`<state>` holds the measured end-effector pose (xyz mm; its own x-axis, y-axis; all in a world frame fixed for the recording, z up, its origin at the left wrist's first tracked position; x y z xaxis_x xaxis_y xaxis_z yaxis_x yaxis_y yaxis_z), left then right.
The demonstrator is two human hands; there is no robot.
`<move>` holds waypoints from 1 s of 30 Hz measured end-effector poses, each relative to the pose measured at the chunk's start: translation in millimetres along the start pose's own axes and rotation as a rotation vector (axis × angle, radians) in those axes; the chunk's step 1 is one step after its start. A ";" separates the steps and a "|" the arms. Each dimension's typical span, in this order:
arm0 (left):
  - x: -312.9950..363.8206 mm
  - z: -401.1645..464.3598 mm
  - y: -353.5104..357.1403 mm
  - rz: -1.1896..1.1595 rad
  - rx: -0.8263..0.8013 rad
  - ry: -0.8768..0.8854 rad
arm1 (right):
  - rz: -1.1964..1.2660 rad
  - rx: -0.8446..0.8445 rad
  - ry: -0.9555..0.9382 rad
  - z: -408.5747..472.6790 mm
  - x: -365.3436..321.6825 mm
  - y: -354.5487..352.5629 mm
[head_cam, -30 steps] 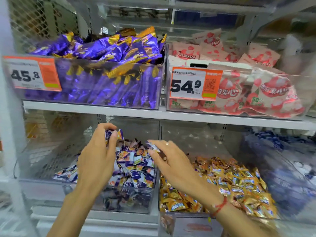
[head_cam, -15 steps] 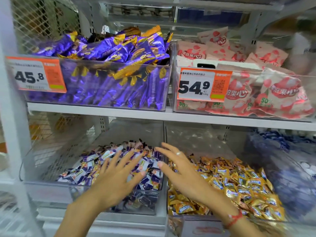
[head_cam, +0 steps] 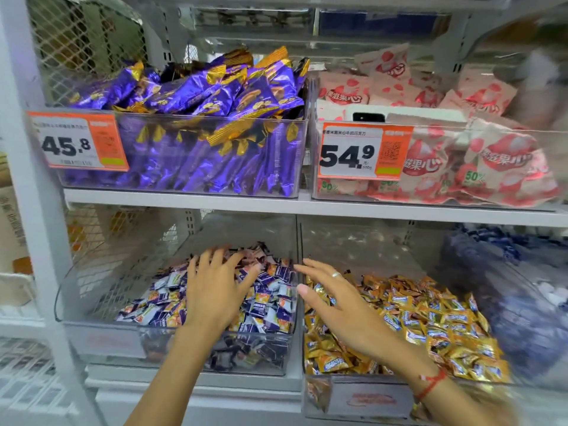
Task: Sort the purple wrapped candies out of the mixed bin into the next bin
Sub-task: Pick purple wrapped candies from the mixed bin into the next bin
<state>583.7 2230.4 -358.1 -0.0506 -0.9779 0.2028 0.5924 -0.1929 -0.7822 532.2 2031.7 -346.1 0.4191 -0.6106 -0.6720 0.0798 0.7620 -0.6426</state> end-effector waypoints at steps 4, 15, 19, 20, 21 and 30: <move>43.5 -16.6 -44.1 -0.452 0.247 0.003 | -0.081 0.127 -0.004 -11.2 23.9 -23.1; 93.8 -31.7 -15.1 -0.673 -0.016 0.076 | -0.283 -0.174 0.426 58.1 140.5 -53.7; 90.3 -28.9 -16.8 -0.509 -0.092 0.067 | -0.225 -0.253 0.478 77.5 146.9 -12.0; 89.6 -29.1 -17.7 -0.496 -0.112 0.043 | -0.197 -0.251 0.469 81.4 147.6 -2.2; 89.6 -29.3 -18.7 -0.494 -0.124 0.026 | -0.165 -0.268 0.470 80.2 143.8 3.8; 92.0 -28.9 -19.5 -0.466 -0.135 0.014 | -0.178 -0.434 0.131 16.0 87.4 -23.4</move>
<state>544.3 2141.9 -341.2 -0.2973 -0.7858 0.5423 0.3942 -0.6184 -0.6799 581.4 1964.0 -383.9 0.3138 -0.7667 -0.5601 -0.2561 0.4996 -0.8275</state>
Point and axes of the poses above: each hand's wrist, its own z-axis towards the middle knuckle, its own y-axis out of the palm, x = y × z, the point moved 7 cm from there along z, towards the middle knuckle, and after that the axes turned 9 degrees about x, right-handed, at the moved point
